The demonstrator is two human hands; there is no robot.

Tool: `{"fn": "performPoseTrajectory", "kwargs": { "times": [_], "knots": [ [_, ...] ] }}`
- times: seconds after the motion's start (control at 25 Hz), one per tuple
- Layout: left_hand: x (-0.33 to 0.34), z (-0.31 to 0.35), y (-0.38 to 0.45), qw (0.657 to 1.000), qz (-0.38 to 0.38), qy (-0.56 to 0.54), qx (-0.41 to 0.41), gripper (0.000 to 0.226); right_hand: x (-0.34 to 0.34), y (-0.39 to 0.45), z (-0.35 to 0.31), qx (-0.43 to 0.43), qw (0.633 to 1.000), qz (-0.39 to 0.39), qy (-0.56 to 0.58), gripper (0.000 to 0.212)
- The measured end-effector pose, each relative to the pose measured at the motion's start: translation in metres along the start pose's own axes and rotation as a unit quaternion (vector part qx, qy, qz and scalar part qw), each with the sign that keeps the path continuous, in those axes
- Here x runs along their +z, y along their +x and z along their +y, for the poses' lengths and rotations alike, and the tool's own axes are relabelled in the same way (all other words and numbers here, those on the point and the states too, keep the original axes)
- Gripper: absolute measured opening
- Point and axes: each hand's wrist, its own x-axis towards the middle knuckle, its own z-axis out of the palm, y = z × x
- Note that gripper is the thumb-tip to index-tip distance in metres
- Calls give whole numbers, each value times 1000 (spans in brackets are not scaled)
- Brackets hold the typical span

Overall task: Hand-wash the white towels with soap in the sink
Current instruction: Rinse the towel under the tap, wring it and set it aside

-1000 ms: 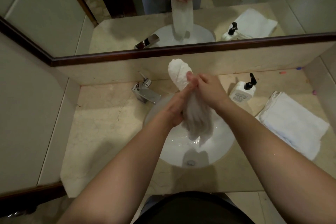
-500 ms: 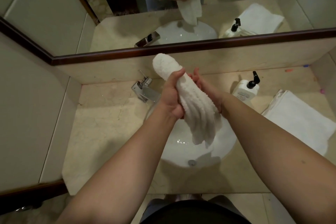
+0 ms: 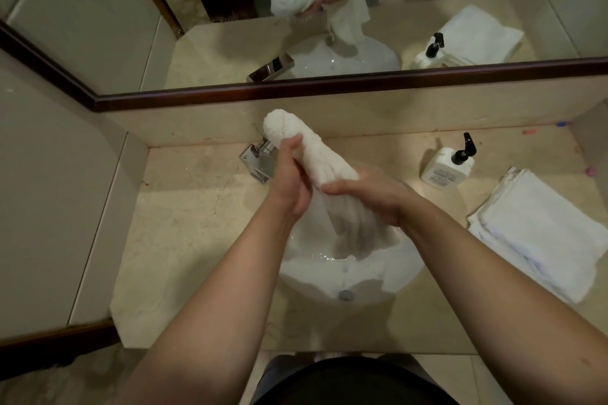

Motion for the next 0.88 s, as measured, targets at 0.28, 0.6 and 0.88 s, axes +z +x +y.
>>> {"fn": "performPoseTrajectory", "kwargs": {
  "times": [0.28,0.6,0.88],
  "knots": [
    [8,12,11,993,-109,-8,31,87,-15,14,-3,109,976,-75,173,83],
    [28,22,15,997,-73,18,-8,10,3,9,-17,13,997,64,44,81],
    [35,-15,20,991,119,60,-7,38,17,22,22,-65,948,266,-165,106]
  ]
}}
